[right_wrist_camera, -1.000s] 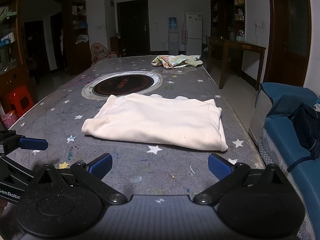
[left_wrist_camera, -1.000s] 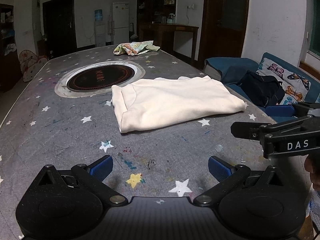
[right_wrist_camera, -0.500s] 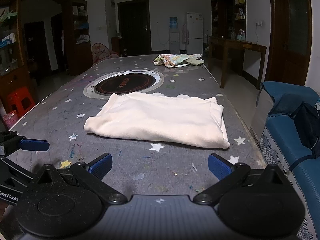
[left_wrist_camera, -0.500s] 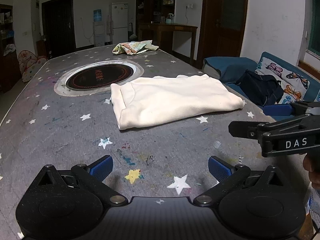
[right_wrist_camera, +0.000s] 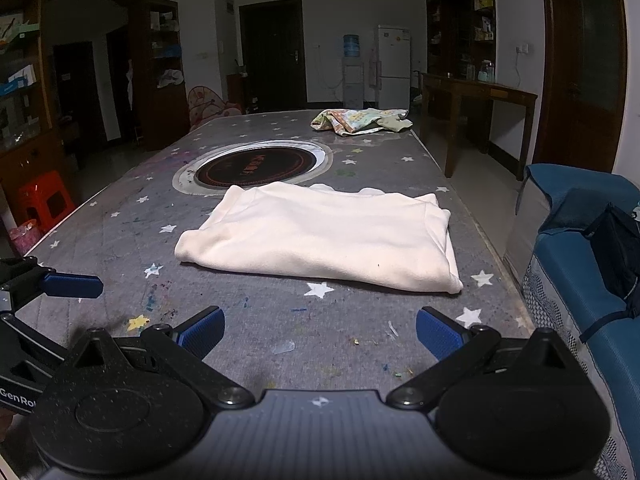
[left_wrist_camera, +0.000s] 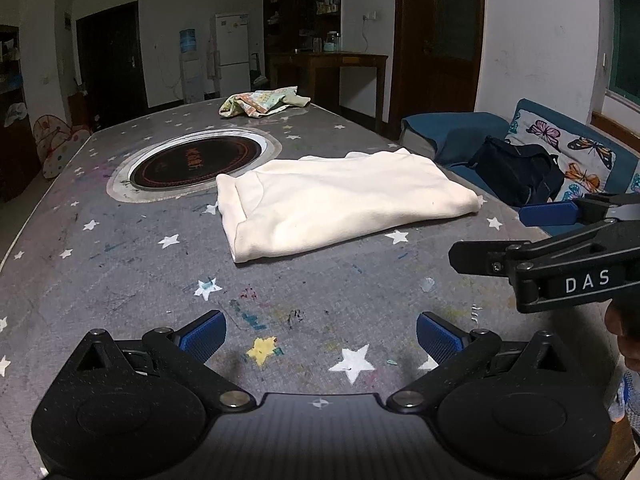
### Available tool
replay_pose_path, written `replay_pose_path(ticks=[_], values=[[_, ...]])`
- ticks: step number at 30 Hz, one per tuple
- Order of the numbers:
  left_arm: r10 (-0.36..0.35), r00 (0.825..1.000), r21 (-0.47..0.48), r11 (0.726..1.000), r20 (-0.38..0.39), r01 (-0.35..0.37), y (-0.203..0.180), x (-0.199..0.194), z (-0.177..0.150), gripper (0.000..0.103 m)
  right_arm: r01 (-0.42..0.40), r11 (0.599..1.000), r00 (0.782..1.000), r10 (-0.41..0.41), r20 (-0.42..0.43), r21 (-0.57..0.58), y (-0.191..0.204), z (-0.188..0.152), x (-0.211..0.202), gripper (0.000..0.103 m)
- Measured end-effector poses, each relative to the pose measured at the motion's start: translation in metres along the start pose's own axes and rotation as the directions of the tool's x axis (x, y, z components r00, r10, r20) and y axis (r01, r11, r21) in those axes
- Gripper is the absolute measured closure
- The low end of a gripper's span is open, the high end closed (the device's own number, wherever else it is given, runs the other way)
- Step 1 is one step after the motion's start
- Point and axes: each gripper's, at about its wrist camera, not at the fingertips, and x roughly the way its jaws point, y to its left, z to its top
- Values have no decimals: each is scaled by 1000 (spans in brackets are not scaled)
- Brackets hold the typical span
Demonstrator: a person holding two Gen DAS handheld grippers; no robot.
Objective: Fold clothes
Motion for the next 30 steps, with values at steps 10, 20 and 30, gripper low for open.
replay_pose_path(ticks=[10, 20, 30], values=[[1, 1000, -5, 1000, 2, -1, 0, 1, 2, 0, -6, 1000, 1000, 6, -1, -7, 1, 1, 1, 0], [4, 1000, -18, 1000, -3, -4, 3, 4, 3, 0, -8, 1000, 1000, 8, -8, -6, 1, 2, 5, 0], [14, 1000, -28, 1000, -1, -14, 4, 2, 3, 0, -11, 1000, 1000, 11, -7, -4, 1, 2, 4, 0]])
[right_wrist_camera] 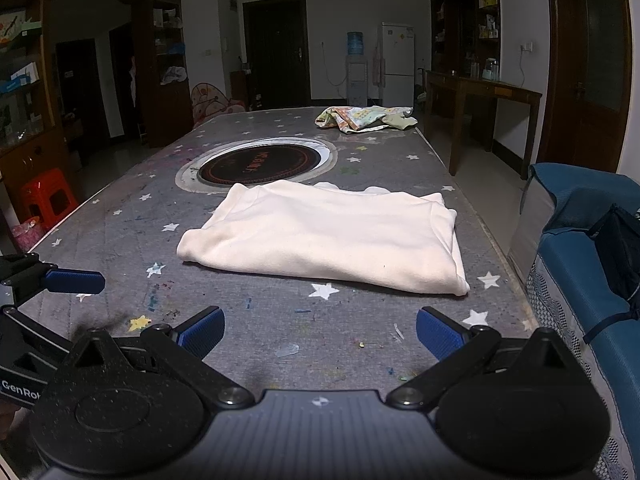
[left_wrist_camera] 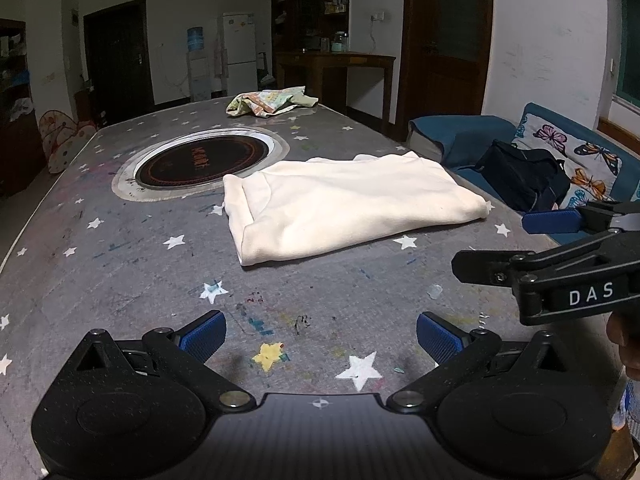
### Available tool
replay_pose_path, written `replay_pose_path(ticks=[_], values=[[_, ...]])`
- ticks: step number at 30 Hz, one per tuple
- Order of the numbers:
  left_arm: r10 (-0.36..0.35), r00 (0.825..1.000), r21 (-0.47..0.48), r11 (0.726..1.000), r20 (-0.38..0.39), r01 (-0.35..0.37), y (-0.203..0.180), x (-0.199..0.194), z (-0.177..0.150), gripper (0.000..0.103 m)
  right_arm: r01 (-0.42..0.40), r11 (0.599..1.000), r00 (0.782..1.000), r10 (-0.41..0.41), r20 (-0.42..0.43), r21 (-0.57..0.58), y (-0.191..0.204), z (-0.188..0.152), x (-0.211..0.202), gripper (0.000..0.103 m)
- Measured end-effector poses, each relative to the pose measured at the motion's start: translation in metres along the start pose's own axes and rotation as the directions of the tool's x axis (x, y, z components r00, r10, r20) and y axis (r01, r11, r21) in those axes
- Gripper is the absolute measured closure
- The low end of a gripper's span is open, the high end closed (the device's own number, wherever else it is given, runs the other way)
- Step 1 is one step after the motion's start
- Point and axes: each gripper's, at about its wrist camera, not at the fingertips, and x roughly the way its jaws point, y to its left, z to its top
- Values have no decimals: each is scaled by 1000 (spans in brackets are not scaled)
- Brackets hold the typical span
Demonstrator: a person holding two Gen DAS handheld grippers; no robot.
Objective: Fold clothes
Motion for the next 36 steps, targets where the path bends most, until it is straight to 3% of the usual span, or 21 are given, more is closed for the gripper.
replay_pose_path(ticks=[36], values=[[15, 1000, -28, 999, 1, -15, 7, 1, 0, 0, -6, 999, 1000, 6, -1, 34, -3, -4, 1, 0]])
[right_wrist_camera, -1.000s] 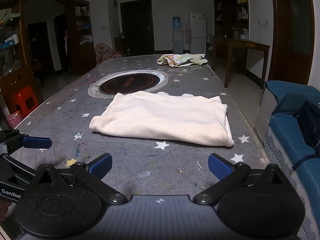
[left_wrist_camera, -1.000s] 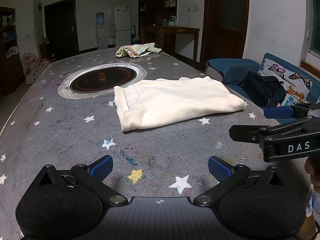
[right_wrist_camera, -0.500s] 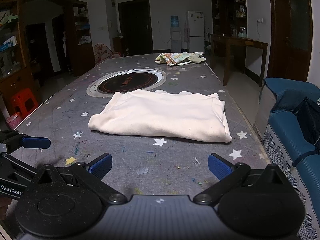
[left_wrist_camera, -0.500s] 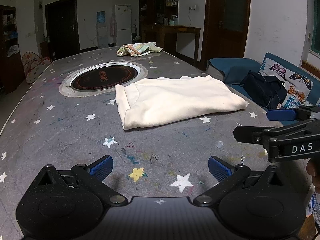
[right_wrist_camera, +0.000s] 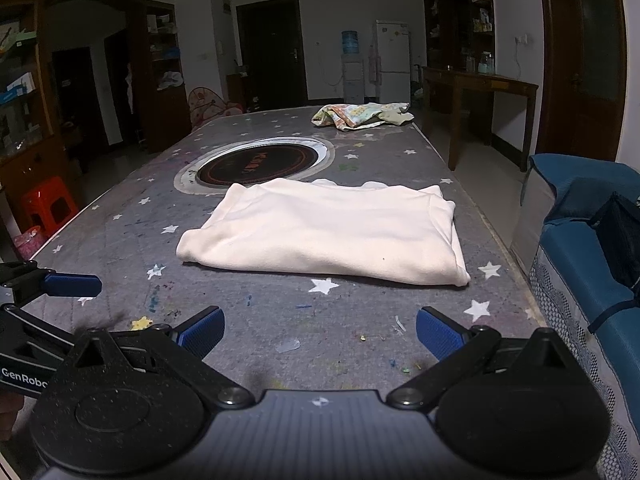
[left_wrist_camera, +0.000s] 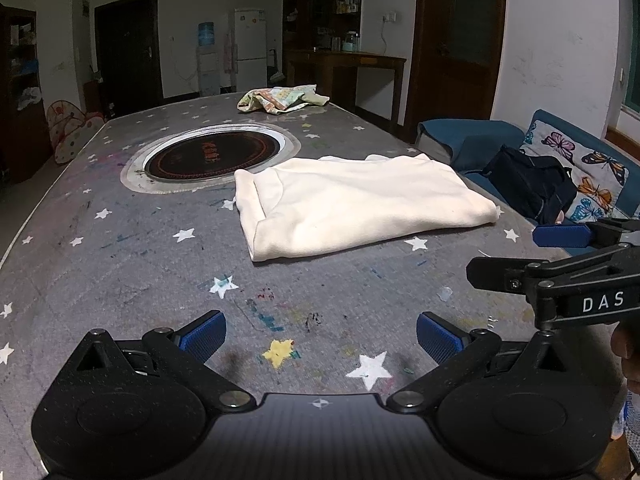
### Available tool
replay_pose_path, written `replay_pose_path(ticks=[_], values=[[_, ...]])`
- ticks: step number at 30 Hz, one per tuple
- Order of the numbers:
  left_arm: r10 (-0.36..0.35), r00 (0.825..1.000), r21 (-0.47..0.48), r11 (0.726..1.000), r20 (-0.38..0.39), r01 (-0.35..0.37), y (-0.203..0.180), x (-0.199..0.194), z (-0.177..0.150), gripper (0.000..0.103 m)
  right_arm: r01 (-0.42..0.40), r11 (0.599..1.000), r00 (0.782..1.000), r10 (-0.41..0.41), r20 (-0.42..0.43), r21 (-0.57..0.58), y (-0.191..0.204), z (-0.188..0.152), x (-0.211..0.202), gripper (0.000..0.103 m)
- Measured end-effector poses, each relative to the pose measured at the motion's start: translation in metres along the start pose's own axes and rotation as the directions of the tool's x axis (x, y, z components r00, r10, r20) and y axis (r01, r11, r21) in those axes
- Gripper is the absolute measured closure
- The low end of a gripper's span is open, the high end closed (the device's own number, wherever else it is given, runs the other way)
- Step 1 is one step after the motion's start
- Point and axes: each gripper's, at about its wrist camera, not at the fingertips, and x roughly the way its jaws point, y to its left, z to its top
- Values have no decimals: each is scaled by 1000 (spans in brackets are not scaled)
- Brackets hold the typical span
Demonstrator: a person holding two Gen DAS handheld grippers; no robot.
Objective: Fold clothes
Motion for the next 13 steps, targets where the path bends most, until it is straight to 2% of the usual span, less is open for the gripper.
replay_pose_path(ticks=[13], values=[[29, 1000, 3, 1000, -9, -29, 9, 9, 9, 0, 5, 1000, 1000, -5, 3, 12, -3, 5, 7, 0]])
